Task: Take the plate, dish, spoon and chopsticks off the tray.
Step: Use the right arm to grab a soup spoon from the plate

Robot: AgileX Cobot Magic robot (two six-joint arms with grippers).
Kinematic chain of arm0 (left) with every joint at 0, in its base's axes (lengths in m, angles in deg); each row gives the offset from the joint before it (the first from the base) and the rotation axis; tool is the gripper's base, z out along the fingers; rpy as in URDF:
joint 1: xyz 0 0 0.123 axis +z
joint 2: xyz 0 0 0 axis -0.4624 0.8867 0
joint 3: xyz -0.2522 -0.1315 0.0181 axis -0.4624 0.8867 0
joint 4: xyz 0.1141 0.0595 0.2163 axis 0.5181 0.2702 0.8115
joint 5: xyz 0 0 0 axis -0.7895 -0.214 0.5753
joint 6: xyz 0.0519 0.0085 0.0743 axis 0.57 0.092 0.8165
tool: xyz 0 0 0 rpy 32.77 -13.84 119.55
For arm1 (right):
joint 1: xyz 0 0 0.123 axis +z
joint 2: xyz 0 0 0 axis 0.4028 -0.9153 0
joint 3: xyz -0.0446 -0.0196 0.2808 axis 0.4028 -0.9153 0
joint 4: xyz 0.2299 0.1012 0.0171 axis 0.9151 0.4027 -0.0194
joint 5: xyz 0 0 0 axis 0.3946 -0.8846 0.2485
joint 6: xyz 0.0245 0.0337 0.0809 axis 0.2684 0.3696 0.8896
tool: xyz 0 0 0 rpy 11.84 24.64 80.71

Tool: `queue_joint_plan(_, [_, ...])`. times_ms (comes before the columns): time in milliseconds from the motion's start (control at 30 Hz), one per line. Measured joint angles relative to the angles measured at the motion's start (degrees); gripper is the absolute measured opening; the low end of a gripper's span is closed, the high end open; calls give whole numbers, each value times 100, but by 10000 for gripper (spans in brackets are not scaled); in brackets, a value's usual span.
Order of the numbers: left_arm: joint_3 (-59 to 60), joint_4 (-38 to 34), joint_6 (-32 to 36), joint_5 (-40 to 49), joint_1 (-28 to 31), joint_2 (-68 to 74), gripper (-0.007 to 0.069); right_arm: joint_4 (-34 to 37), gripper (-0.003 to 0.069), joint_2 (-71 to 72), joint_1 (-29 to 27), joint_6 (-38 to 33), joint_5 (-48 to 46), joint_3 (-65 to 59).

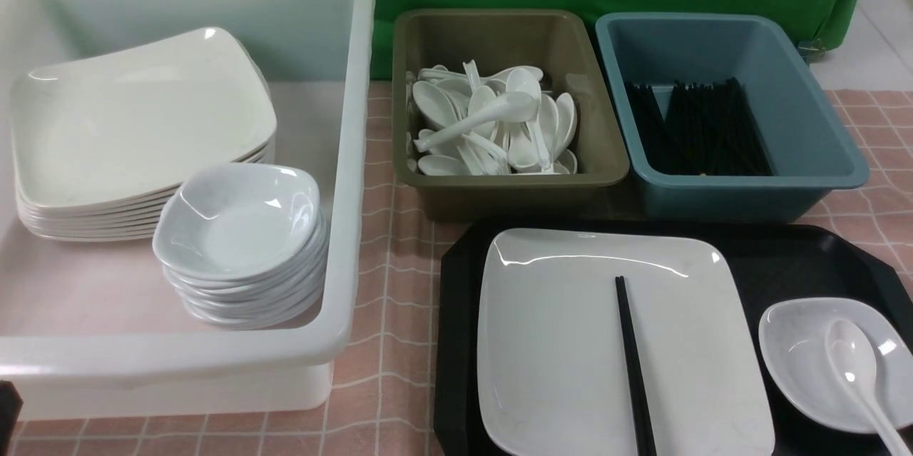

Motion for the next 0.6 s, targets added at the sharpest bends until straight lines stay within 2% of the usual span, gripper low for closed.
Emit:
queue_joint_plan(33, [0,0,0,0,0,0,4,-437,30,-857,0,-38,-895,331])
queue_joint_plan(67, [0,0,0,0,0,0,4,-492,30,-954,0,-38,-994,364])
queue_joint_plan(100, [0,0,0,0,0,0,4,-814,34,-1628,0,2,-1552,543])
queue_joint_plan(167, [0,0,0,0,0,0,4,-1077,43,-2178,0,27,-1857,670])
queue_joint_plan(200, [0,0,0,0,0,0,4,-1283,67,-2927,0,43,-1940,789])
queue_joint_plan(333, [0,0,0,0,0,0,4,-1412,160,-4049,0,56,-1777,1038])
queue_joint_plan(400, [0,0,0,0,0,0,4,-1430,295,-4911,0,32,-1602,1281])
queue_joint_plan(500, [0,0,0,0,0,0,4,-1436,392,-5602,0,-91,-1413,1528])
queue_joint_plan(600, [0,0,0,0,0,0,4,-1442,434,-6195,0,-221,-1231,1738])
